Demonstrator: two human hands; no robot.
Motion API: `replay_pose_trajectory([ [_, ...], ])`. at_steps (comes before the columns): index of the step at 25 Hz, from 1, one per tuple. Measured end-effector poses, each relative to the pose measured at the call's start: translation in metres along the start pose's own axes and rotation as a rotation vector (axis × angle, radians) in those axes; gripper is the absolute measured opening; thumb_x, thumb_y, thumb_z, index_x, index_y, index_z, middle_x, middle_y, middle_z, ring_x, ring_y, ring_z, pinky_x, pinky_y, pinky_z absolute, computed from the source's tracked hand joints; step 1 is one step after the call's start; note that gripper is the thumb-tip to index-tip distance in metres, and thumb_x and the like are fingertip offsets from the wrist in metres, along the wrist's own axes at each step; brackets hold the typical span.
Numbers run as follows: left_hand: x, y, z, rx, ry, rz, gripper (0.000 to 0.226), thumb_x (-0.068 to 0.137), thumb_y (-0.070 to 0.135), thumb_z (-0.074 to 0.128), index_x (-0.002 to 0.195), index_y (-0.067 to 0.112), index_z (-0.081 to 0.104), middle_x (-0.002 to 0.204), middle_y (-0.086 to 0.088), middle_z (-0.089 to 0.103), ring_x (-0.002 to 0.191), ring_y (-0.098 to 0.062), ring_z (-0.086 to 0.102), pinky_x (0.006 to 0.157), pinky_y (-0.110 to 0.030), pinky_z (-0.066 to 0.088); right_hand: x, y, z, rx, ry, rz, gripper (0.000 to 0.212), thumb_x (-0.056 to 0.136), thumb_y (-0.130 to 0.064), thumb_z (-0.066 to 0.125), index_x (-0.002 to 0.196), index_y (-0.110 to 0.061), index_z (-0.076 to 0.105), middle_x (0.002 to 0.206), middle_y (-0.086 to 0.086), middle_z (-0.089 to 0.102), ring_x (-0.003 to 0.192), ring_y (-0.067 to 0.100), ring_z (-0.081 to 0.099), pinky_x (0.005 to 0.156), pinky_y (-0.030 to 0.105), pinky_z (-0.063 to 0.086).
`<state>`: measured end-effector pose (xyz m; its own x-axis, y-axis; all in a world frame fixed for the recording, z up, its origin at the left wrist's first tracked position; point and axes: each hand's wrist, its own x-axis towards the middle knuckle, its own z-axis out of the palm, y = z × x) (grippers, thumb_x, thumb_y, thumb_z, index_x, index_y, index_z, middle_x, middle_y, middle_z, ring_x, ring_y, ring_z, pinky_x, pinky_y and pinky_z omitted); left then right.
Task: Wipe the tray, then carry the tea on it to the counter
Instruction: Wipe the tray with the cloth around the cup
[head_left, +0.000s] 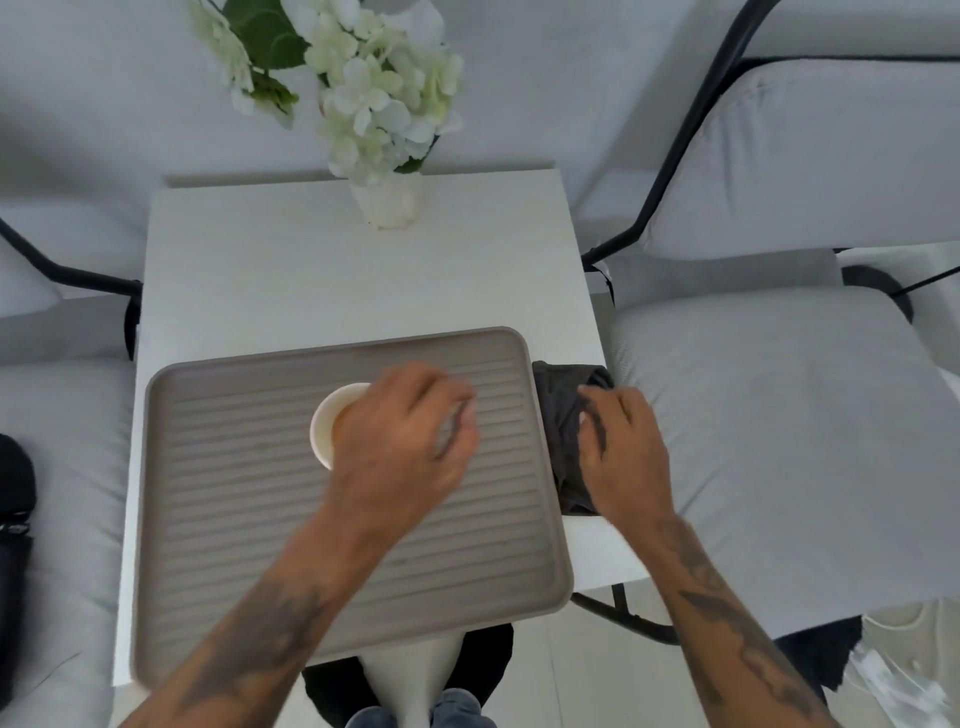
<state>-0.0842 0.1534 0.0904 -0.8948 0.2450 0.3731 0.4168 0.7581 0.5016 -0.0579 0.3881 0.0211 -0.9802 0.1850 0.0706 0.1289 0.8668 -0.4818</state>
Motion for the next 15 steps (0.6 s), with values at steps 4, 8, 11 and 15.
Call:
replay_pose_trajectory([
  [4,0.058,0.045,0.083,0.137,-0.554,0.048,0.034,0.092,0.026,0.056,0.122,0.009,0.061,0.12,-0.009,0.06,0.112,-0.029,0.056,0.088,-0.038,0.045,0.051,0.033,-0.008,-0.188,-0.313,0.023,0.047,0.088,-0.014,0.063,0.134,-0.01,0.053,0.127,0.015,0.05,0.112,0.034,0.052,0.083,0.044,0.051],
  [8,0.06,0.054,0.138,0.494,-0.793,0.058,0.051,0.091,0.042,0.058,0.129,0.009,0.049,0.129,-0.009,0.055,0.119,-0.027,0.048,0.099,-0.04,0.035,0.067,0.056,-0.003,-0.192,-0.523,0.041,0.06,0.089,-0.024,0.066,0.143,-0.013,0.041,0.136,0.014,0.045,0.116,0.032,0.053,0.091,0.041,0.05],
  [11,0.053,0.052,0.152,0.576,-0.791,0.05,0.051,0.089,0.04,0.06,0.126,0.008,0.05,0.126,-0.009,0.055,0.118,-0.028,0.046,0.103,-0.043,0.031,0.069,0.063,0.001,-0.18,-0.489,0.034,0.039,0.091,-0.028,0.065,0.123,-0.009,0.054,0.121,0.013,0.054,0.107,0.031,0.054,0.087,0.039,0.045],
  [15,0.058,0.055,0.153,0.518,-0.841,0.037,0.038,0.09,0.03,0.061,0.122,0.011,0.057,0.127,-0.011,0.054,0.125,-0.029,0.042,0.112,-0.047,0.021,0.063,0.069,0.0,-0.213,-0.485,-0.077,0.021,0.091,-0.026,0.059,0.102,-0.008,0.06,0.099,0.01,0.052,0.095,0.028,0.049,0.078,0.037,0.038],
])
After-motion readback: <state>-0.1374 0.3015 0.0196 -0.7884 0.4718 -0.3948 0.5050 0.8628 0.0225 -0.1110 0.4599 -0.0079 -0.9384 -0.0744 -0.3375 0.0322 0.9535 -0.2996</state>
